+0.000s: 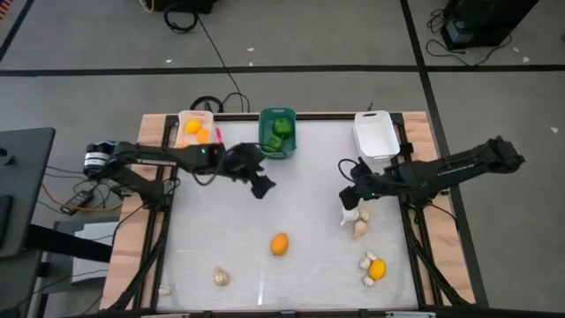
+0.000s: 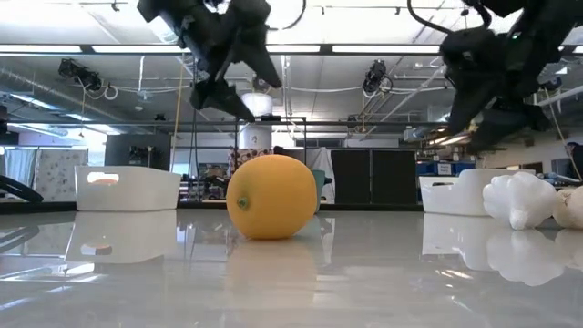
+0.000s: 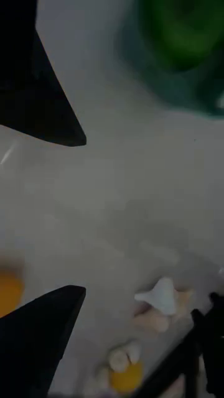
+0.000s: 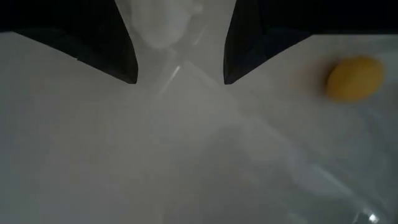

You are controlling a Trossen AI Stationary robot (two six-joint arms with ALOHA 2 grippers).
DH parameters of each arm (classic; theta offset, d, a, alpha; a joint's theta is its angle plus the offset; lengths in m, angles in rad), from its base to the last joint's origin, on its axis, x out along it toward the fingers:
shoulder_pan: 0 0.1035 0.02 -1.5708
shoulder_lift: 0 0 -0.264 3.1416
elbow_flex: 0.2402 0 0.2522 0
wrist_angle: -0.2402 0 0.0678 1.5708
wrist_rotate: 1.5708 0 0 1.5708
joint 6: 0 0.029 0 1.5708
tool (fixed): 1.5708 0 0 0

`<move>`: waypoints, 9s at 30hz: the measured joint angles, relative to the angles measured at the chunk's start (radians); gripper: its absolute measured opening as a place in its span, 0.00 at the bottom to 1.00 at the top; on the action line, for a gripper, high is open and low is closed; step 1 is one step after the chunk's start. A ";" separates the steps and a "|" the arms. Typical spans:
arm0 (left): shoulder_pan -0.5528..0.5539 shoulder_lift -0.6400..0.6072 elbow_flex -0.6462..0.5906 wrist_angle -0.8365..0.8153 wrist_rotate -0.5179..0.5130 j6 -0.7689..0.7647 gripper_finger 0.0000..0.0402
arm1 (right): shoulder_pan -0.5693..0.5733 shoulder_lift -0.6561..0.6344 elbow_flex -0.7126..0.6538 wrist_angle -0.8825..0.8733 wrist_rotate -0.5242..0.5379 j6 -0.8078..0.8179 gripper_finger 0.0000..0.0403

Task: Sort produce into baskets
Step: Put the left yellow lemon into the left white bin, then put the yellow lemon into the left white bin

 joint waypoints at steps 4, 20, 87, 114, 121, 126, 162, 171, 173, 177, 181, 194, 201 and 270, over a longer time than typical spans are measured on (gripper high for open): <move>-0.066 0.076 0.000 0.013 0.026 -0.136 0.98 | -0.034 0.000 0.000 -0.008 0.016 0.001 0.62; -0.335 0.393 0.291 -0.138 -0.082 -0.413 0.98 | -0.041 0.001 0.000 -0.011 -0.052 -0.165 0.62; -0.384 0.708 0.581 -0.624 0.035 -0.471 0.77 | 0.083 0.000 0.000 -0.013 0.091 -0.200 0.62; -0.191 0.527 0.755 -0.917 -0.161 -0.155 0.77 | 0.076 0.001 0.000 -0.004 0.074 -0.164 0.62; -0.077 0.392 0.692 -0.963 -0.239 -0.122 0.77 | 0.076 0.001 0.000 0.068 0.069 -0.169 0.62; 0.018 0.295 0.573 -0.958 -0.238 -0.025 0.77 | 0.069 0.001 0.000 0.096 0.081 -0.185 0.62; 0.865 0.035 0.117 -0.668 -0.275 0.364 0.79 | -0.220 0.001 0.000 0.150 0.074 -0.077 0.62; 0.903 0.026 0.016 -0.603 -0.220 0.299 0.80 | -0.221 0.001 0.000 0.135 0.037 -0.125 0.62; 0.908 0.025 0.017 -0.601 -0.221 0.290 0.80 | -0.231 0.001 0.000 0.132 0.003 -0.150 0.62; 0.909 0.025 0.018 -0.607 -0.232 0.290 0.82 | -0.242 0.001 0.000 0.122 -0.016 -0.165 0.62; 0.909 0.025 0.018 -0.603 -0.232 0.286 0.90 | -0.242 0.001 0.000 0.122 -0.018 -0.167 0.62; 0.792 -0.077 0.069 -0.603 -0.229 0.187 0.94 | -0.220 0.001 0.000 0.120 -0.040 -0.226 0.62; 0.560 -0.224 0.076 -0.585 -0.217 0.113 0.90 | -0.217 0.001 0.000 0.040 -0.102 -0.244 0.62; -0.422 0.341 0.075 0.352 -0.207 -0.059 0.72 | 0.855 0.274 0.268 -0.277 -0.301 0.124 0.53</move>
